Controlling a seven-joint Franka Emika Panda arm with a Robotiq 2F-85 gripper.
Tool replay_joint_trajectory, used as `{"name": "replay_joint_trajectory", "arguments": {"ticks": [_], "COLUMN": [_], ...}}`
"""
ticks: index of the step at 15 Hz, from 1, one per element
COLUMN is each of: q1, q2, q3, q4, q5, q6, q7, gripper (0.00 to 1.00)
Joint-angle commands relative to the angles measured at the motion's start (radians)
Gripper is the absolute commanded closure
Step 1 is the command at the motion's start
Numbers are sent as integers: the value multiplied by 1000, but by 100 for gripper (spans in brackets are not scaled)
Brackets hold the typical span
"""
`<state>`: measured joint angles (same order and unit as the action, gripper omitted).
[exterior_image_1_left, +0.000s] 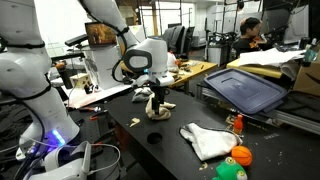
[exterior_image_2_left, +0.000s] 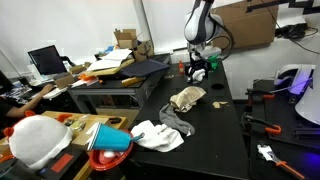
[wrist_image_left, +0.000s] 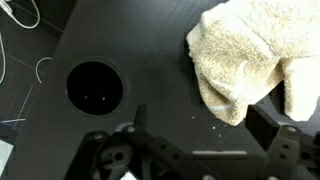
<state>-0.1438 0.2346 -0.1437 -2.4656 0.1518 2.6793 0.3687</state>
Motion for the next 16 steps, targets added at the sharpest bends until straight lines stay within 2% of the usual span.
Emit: {"name": "replay_joint_trajectory", "arguments": {"ticks": [1, 4, 9, 10, 11, 12, 16], "q1": [37, 56, 43, 44, 54, 70, 128], "q2": [40, 62, 128, 140, 149, 151, 124], "q3": [-12, -28, -2, 0, -7, -20, -65], "q4": [38, 47, 58, 58, 56, 49, 14], "q5": [18, 7, 76, 84, 78, 60, 30], "q6": [36, 70, 94, 105, 127, 156, 270], "q7": [65, 103, 80, 78, 86, 95, 102], "gripper": [0, 0, 0, 25, 26, 32, 65]}}
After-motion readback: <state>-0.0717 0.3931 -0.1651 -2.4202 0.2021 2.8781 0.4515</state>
